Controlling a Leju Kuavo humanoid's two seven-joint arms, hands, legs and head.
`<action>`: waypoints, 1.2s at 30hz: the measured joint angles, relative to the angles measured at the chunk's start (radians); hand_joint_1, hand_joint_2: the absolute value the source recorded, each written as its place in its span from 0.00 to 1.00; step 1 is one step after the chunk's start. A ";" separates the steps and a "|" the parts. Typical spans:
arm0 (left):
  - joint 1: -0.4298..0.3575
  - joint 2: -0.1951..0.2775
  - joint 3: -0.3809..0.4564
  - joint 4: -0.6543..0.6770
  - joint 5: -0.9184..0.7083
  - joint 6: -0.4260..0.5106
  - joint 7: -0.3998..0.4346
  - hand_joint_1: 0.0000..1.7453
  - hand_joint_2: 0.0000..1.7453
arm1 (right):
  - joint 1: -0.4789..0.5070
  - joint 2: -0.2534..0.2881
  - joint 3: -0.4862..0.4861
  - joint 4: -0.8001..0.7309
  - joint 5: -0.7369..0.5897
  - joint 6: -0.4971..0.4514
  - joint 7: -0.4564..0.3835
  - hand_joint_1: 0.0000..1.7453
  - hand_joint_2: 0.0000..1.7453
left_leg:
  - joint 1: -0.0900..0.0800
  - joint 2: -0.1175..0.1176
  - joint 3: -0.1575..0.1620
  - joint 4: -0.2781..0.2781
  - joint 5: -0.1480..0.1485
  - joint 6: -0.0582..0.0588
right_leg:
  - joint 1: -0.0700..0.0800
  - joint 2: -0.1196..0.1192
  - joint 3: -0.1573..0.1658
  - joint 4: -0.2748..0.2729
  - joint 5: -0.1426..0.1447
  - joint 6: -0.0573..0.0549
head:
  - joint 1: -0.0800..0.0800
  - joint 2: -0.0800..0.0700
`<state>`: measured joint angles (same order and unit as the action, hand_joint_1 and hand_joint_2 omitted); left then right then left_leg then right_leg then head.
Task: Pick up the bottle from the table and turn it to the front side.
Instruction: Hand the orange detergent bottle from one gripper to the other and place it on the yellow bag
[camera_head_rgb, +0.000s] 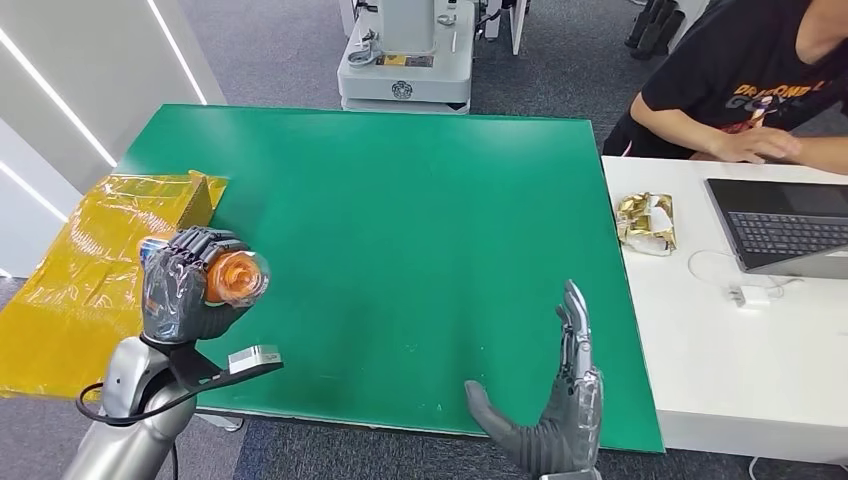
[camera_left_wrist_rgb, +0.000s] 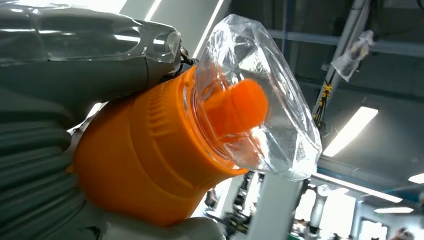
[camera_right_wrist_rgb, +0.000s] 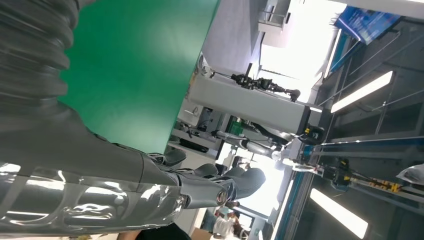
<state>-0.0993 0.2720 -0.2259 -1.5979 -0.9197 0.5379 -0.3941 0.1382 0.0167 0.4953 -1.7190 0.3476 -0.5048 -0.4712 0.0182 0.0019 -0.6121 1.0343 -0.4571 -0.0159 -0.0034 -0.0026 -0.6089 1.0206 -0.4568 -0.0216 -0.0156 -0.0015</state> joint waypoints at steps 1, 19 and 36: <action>-0.006 0.010 0.001 0.000 -0.029 -0.015 0.018 1.00 1.00 | -0.001 0.002 -0.002 0.000 0.001 0.005 -0.001 0.00 1.00 | 0.000 0.000 0.000 0.000 0.000 0.000 | 0.000 0.000 0.000 0.000 0.000 0.000 | 0.000 0.000; -0.356 0.139 -0.152 0.565 -0.336 -0.216 0.070 1.00 1.00 | -0.001 0.010 -0.009 -0.004 -0.016 -0.005 -0.005 0.00 1.00 | 0.000 0.001 0.001 0.000 0.000 -0.001 | 0.000 0.001 -0.001 0.001 0.001 -0.001 | 0.000 0.000; -0.634 0.151 -0.293 1.096 -0.318 -0.580 0.002 1.00 1.00 | 0.003 0.028 -0.029 -0.022 -0.009 0.010 0.005 0.00 1.00 | 0.000 0.003 0.000 0.000 0.000 -0.001 | 0.000 0.004 -0.001 0.001 0.001 -0.002 | 0.000 0.000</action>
<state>-0.7333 0.4234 -0.5186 -0.5022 -1.2378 -0.0421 -0.3919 0.1413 0.0446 0.4662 -1.7414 0.3391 -0.4951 -0.4663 0.0185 0.0053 -0.6116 1.0341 -0.4570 -0.0173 -0.0031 0.0009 -0.6103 1.0219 -0.4561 -0.0231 -0.0156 -0.0015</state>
